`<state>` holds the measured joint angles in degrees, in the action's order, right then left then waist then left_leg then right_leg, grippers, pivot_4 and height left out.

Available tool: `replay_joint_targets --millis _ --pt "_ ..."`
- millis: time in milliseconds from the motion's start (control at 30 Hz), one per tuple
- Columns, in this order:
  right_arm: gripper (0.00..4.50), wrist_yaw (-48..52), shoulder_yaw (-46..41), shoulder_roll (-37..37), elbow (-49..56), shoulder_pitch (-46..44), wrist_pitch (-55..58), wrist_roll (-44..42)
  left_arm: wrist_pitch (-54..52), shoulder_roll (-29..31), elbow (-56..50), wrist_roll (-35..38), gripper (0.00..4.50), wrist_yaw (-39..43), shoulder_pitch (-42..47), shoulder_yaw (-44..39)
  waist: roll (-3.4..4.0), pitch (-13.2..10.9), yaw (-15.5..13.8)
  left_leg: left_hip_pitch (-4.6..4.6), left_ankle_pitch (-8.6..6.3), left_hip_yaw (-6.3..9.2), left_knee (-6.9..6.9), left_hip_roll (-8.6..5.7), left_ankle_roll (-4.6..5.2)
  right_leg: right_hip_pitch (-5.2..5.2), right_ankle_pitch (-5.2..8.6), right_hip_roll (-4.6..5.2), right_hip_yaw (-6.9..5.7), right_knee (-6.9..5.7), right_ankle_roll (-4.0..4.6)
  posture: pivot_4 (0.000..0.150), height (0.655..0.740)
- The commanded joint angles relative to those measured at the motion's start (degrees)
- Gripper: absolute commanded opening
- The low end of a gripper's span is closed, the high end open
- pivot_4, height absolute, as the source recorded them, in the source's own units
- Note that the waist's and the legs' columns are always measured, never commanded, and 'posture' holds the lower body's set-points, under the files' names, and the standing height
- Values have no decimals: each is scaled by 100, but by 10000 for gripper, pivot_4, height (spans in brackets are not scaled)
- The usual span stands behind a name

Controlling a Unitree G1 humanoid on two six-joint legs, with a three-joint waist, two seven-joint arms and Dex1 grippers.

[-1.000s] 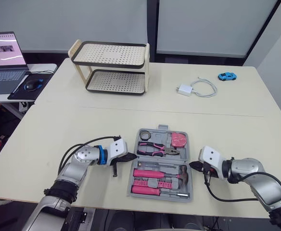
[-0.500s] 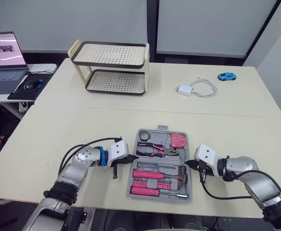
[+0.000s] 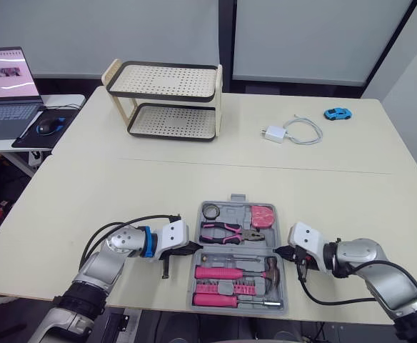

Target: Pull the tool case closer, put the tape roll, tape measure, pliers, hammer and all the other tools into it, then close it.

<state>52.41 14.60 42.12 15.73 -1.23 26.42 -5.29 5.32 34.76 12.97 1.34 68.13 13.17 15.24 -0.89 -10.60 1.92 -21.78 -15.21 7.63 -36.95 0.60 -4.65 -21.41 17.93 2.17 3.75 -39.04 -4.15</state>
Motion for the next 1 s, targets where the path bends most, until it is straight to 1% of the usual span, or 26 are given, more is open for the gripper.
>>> replay_joint_targets --millis 33,500,633,800,867,900,1000 --pt "247 187 127 -35 362 27 -15 -162 35 -76 -288 53 0 26 -46 134 0 0 0 0 0 0 0 0 0 0 0 0 0 0 0 1500 7350" --pt "247 201 131 -18 337 49 -5 -136 72 -60 -256 -12 0 -36 -116 140 0 0 0 0 0 1 0 0 0 1 0 0 -1 0 0 1500 7350" --pt "247 96 -47 26 297 35 45 -124 102 106 -226 6 0 -78 -158 -15 0 0 2 1 0 0 0 0 0 0 0 0 0 0 0 1500 7350" --pt "247 71 -514 250 464 225 206 -300 92 479 -141 233 0 -135 -207 -428 0 0 7 0 0 1 0 1 0 -1 0 -1 -1 -2 0 1500 7350" --pt "247 -29 -934 383 649 478 188 -385 112 793 -308 560 0 20 -402 -802 1 0 3 -1 0 2 0 1 0 -1 0 0 -1 -2 0 1500 7350" --pt "247 -69 -1103 428 744 601 185 -429 64 917 -496 741 0 112 -554 -948 1 0 5 0 0 1 0 1 0 -1 0 0 0 -1 0 1500 7350" --pt "247 -181 -1516 411 1136 979 191 -571 -228 1226 -1674 1368 0 432 -1341 -1165 2 0 10 -4 -1 -3 6 4 0 -4 1 1 2 5 1 1500 7350"
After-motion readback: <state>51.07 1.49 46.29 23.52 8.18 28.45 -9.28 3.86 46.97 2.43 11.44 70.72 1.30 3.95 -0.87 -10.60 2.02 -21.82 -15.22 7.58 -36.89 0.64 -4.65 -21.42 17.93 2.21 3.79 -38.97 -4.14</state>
